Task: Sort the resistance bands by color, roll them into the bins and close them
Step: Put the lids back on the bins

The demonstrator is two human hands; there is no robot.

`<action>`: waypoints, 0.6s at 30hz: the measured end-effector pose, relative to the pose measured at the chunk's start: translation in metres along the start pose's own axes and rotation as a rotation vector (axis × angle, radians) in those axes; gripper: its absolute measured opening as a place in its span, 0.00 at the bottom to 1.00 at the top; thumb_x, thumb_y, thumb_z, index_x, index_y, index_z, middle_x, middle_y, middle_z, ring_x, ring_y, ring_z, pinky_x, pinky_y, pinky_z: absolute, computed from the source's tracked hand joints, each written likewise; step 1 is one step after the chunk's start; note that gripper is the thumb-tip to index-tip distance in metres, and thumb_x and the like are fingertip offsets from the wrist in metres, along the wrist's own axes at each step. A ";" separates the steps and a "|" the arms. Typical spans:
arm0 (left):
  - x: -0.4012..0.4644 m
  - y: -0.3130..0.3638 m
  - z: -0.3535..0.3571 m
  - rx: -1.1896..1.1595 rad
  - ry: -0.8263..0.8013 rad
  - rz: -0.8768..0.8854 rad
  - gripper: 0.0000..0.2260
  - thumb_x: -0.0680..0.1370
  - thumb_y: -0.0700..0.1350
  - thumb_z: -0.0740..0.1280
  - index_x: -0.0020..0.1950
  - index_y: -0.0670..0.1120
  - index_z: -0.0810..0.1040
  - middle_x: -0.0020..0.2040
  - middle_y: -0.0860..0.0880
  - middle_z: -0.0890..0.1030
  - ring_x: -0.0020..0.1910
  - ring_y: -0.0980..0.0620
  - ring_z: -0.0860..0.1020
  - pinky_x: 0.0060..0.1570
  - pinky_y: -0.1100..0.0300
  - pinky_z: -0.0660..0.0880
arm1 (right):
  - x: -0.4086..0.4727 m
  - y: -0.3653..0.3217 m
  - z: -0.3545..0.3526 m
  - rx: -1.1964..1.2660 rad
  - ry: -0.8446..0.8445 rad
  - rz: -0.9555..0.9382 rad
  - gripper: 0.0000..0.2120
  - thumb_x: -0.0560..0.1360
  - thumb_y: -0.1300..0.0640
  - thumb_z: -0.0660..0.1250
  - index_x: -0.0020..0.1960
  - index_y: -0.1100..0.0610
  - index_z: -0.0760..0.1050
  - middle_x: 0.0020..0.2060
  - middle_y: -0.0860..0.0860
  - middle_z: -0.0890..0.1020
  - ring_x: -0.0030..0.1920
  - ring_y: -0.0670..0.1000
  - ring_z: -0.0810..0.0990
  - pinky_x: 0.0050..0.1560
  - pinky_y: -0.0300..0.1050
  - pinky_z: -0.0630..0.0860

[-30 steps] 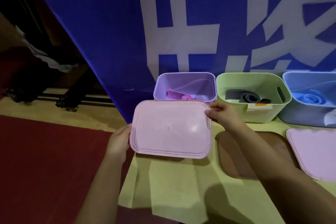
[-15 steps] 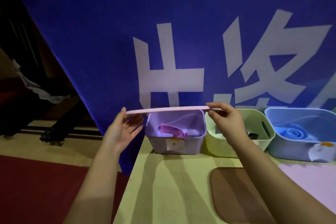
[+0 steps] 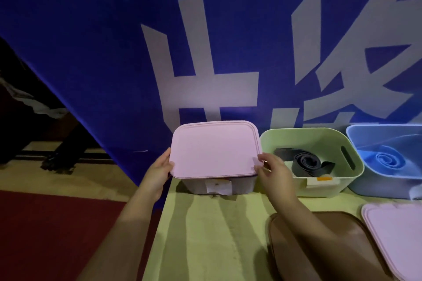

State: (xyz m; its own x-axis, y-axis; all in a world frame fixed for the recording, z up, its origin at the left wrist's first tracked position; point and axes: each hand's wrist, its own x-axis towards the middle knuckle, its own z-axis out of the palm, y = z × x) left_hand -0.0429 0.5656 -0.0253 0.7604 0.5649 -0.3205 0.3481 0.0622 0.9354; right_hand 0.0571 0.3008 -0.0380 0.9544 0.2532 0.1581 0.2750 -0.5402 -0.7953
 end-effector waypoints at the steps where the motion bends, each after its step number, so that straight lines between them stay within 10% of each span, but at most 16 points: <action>1: 0.005 -0.002 0.001 0.013 -0.004 -0.004 0.22 0.81 0.37 0.56 0.74 0.53 0.66 0.66 0.55 0.75 0.65 0.53 0.71 0.63 0.55 0.68 | -0.001 0.002 0.004 -0.027 -0.004 0.001 0.13 0.75 0.62 0.67 0.60 0.61 0.76 0.58 0.55 0.79 0.56 0.54 0.77 0.59 0.45 0.72; 18: 0.021 -0.023 0.015 -0.033 0.084 0.044 0.19 0.81 0.39 0.53 0.70 0.51 0.70 0.63 0.52 0.78 0.62 0.52 0.76 0.61 0.49 0.74 | -0.010 0.000 0.017 -0.214 -0.042 -0.028 0.13 0.76 0.60 0.65 0.59 0.61 0.77 0.55 0.57 0.81 0.55 0.58 0.78 0.53 0.45 0.71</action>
State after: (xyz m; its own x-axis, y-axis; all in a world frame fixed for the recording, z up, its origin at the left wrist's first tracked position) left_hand -0.0265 0.5632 -0.0559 0.7256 0.6342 -0.2670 0.2960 0.0626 0.9531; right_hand 0.0460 0.3118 -0.0498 0.9416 0.3013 0.1506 0.3242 -0.6891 -0.6481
